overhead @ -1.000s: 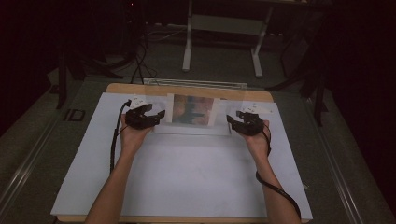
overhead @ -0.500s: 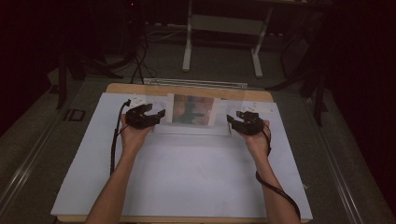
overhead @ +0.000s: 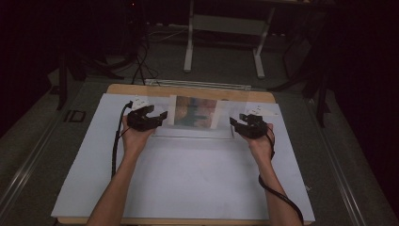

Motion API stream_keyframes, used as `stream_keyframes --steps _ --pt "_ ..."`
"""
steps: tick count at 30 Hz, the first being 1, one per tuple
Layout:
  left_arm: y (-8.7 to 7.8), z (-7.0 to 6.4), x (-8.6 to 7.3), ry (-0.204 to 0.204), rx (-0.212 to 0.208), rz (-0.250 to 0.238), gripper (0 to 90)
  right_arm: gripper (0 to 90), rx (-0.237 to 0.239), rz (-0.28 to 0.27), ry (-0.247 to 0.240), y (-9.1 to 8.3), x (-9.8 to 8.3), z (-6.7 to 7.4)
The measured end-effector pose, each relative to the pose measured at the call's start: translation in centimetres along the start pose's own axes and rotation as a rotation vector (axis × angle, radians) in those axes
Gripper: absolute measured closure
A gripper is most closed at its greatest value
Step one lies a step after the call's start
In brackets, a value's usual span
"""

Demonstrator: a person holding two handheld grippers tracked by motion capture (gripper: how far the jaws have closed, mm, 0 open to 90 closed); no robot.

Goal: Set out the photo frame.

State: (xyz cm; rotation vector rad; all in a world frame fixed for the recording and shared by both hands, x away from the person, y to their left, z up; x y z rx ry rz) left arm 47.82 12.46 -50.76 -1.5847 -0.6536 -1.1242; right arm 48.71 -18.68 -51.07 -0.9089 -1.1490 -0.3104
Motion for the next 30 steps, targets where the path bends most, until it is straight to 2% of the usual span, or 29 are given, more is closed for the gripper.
stream_keyframes --steps 14,27,30 --pt "-0.9 -0.4 -0.5 -0.006 -0.007 0.008 34.3 50.6 0.003 -0.012 -0.004 -1.0 -0.4 0.6" --pt "-2.1 -0.6 -1.0 -0.013 -0.011 0.003 34.3 52.4 0.028 -0.029 -0.011 -1.9 -0.5 1.6" --pt "-2.7 -0.8 -0.8 -0.029 -0.025 -0.007 34.5 53.9 0.040 -0.045 -0.009 -2.6 -0.5 1.9"
Point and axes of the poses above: each handheld gripper's, and its own axes: y roughly forward along the jaws, x roughly out of its top, z roughly to its left, the point moved 9 cm from there along y, roughly forward along the jaws, and after that the axes turned 10 degrees about x, right-handed, at the moved point
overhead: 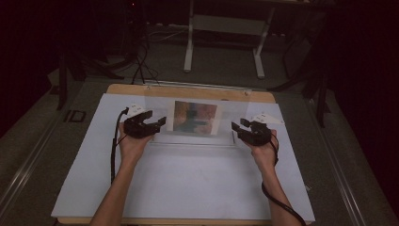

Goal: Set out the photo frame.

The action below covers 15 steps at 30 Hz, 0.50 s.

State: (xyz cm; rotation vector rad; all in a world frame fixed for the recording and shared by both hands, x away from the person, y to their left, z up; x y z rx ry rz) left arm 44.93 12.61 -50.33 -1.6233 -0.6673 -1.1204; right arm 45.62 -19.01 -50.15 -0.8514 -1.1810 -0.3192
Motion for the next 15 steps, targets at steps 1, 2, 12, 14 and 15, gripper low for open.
stream_keyframes --steps 1,2,12,14,15 --pt "-0.1 -0.1 0.0 -0.003 -0.001 -0.002 34.5 53.9 0.000 -0.002 -0.003 -0.1 0.0 0.1" --pt "-0.1 -0.1 0.0 -0.003 -0.001 -0.002 34.5 53.9 0.000 -0.002 -0.003 -0.1 0.0 0.1" --pt "-0.9 -0.8 -0.1 0.006 -0.012 -0.008 34.5 54.8 -0.003 -0.016 -0.011 -1.5 -0.2 0.7" --pt "-1.0 -0.8 -0.1 0.006 -0.011 -0.008 34.6 54.8 -0.002 -0.018 -0.010 -1.6 -0.3 0.8" --pt "-1.0 -0.8 -0.1 0.006 -0.011 -0.008 34.6 54.8 -0.002 -0.020 -0.010 -1.6 -0.3 0.8"
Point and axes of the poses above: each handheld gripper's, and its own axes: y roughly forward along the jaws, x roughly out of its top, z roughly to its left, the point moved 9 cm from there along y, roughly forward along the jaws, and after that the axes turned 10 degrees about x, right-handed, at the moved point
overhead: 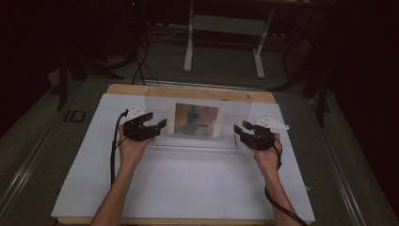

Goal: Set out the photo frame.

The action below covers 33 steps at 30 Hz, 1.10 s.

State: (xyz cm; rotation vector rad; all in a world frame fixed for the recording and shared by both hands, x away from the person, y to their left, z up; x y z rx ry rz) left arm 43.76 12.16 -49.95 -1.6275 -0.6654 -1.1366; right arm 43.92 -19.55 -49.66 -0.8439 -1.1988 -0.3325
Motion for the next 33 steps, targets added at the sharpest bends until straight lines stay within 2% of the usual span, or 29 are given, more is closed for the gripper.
stream_keyframes --steps 8,22,33 --pt "-0.6 -0.6 -1.2 -0.030 -0.010 0.003 34.6 55.1 0.002 -0.018 -0.004 -0.8 -0.3 0.5" --pt "-1.5 -0.9 -1.7 0.012 0.003 0.013 35.2 55.4 0.022 0.012 0.009 -0.9 -1.8 0.9" --pt "-1.9 -1.0 -2.0 0.003 -0.009 0.005 37.3 55.4 0.036 0.009 0.002 -1.0 -2.0 0.9"
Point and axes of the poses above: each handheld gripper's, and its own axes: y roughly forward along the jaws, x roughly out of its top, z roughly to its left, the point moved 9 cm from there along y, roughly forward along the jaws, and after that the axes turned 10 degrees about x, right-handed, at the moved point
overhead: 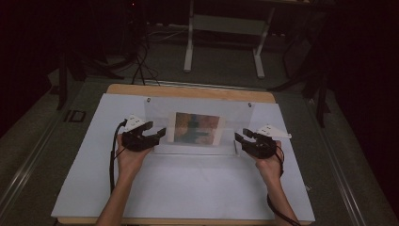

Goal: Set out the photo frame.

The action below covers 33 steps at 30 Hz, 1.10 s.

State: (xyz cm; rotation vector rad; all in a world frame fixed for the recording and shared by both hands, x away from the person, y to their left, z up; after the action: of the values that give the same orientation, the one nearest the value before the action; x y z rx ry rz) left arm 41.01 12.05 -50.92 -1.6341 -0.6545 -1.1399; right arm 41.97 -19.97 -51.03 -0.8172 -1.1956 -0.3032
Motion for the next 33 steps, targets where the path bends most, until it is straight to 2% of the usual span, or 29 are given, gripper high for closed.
stream_keyframes --steps 10,33 --pt "0.04 0.31 -0.30 0.009 -0.032 -0.006 37.7 57.3 0.002 -0.001 -0.020 -0.27 -0.35 0.37" --pt "-0.15 0.34 -0.36 0.013 -0.021 0.000 37.1 55.8 0.023 0.011 -0.039 -0.34 -0.44 0.33"
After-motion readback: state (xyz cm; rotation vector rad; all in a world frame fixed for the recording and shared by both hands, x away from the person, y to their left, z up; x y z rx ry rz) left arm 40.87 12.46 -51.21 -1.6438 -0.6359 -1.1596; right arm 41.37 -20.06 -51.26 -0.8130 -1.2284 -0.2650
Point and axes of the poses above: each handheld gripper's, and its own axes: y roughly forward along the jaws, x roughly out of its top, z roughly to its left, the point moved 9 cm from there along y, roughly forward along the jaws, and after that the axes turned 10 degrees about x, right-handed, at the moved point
